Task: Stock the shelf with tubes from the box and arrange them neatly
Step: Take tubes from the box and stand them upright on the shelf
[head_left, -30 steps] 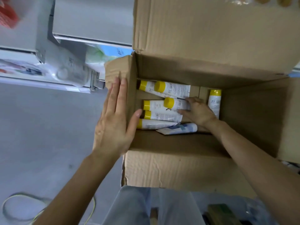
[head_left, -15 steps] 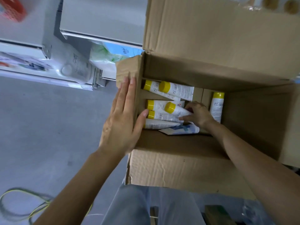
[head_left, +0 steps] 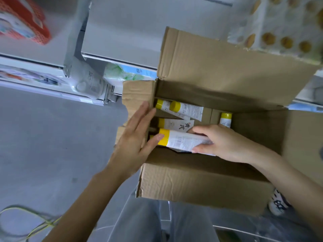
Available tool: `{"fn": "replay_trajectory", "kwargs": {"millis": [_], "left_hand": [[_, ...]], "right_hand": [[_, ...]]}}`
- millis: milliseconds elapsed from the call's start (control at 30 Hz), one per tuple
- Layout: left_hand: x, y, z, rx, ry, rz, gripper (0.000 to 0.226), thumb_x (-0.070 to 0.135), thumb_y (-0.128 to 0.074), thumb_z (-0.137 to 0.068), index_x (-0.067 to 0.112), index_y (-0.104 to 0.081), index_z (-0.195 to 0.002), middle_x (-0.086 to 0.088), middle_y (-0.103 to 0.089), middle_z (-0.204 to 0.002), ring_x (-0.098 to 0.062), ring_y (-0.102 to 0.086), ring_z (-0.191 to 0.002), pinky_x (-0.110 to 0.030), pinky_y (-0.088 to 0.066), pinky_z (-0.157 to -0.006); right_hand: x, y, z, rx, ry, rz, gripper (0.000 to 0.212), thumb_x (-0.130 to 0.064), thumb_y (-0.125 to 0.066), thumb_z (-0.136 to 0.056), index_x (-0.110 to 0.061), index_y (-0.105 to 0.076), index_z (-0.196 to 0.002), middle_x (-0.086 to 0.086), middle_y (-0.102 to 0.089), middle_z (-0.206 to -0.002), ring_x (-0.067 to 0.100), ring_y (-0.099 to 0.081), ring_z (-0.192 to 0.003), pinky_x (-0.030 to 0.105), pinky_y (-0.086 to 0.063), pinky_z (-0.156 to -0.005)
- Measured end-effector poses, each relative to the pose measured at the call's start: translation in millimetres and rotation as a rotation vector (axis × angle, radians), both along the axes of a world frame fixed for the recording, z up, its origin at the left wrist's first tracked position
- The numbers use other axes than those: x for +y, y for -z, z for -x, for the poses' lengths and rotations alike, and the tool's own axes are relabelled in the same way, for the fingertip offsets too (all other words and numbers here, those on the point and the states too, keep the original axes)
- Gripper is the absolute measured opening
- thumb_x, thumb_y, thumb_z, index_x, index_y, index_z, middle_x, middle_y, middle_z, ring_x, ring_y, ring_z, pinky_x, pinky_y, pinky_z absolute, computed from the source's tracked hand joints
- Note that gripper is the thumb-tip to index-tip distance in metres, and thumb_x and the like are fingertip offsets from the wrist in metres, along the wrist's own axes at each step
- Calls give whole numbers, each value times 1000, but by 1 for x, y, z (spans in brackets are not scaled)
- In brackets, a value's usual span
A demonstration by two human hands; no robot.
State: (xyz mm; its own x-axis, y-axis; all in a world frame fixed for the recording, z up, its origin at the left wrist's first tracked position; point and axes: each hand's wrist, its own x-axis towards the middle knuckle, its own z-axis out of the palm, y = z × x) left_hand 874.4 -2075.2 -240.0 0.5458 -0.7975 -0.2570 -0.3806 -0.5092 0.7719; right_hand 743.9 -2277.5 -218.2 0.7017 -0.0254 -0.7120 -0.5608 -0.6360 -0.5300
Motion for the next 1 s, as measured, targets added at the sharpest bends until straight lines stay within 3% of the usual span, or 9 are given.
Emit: {"fn": "replay_trajectory", "kwargs": {"millis": [133, 267, 367, 500, 633, 700, 767, 1000], "left_hand": [[1, -21, -5, 27, 173, 17, 68, 59, -45, -81, 19, -47, -136, 11, -33, -147, 11, -20, -134, -1, -13, -105], [0, -37, -12, 79, 200, -109, 68, 69, -43, -70, 30, -54, -125, 21, -54, -112, 12, -44, -100, 0, -33, -82], [4, -39, -19, 114, 93, -98, 43, 69, -48, -67, 39, -53, -98, 22, -57, -84, 11, -51, -86, -6, -39, -69], [21, -32, -27, 106, -161, -73, 32, 61, -56, -67, 35, -49, -83, 14, -62, -76, 2, -58, -68, -11, -42, -56], [43, -20, -29, 228, -430, -56, 38, 60, -60, -70, 25, -54, -83, 11, -68, -74, -7, -66, -61, -21, -52, -55], [51, -16, -25, 268, -502, -35, 32, 51, -67, -78, 22, -54, -83, 6, -69, -76, -8, -67, -65, -23, -53, -54], [56, -13, -21, 308, -558, -5, 24, 40, -64, -80, 19, -53, -84, 0, -68, -81, -7, -67, -66, -21, -52, -52], [56, -6, -15, 369, -677, 24, 23, 38, -53, -79, 16, -53, -86, -4, -66, -84, -6, -67, -67, -18, -51, -53]], "right_hand": [[1, -33, -19, -52, -5, -99, 33, -32, -69, -82, -31, -61, -115, -9, -65, -101, 6, -58, -91, 31, -48, -80], [-2, -56, -38, -162, 148, -192, 31, -27, -79, -71, -24, -71, -101, -9, -71, -93, 3, -64, -87, 25, -49, -77], [-6, -56, -45, -226, 375, -314, 25, -27, -79, -65, -24, -73, -89, -8, -71, -88, 4, -65, -82, 22, -52, -70], [-15, -23, -42, -157, 724, -511, 30, -34, -63, -76, -15, -70, -98, 4, -73, -94, 16, -70, -89, 32, -58, -79], [-10, 35, -31, -50, 702, -451, 24, -29, -63, -85, -15, -68, -104, 2, -72, -100, 13, -69, -93, 23, -55, -82], [-3, 70, -29, -24, 722, -372, 17, -18, -68, -84, -10, -70, -100, 6, -71, -97, 7, -67, -85, 17, -54, -77], [1, 102, -29, -54, 682, -291, 25, -10, -71, -80, -2, -68, -104, 7, -67, -96, -1, -64, -73, 15, -52, -70], [10, 166, -41, -37, 411, -71, 45, -29, -72, -81, -16, -62, -124, -1, -62, -125, 18, -57, -114, 32, -47, -95]]}}
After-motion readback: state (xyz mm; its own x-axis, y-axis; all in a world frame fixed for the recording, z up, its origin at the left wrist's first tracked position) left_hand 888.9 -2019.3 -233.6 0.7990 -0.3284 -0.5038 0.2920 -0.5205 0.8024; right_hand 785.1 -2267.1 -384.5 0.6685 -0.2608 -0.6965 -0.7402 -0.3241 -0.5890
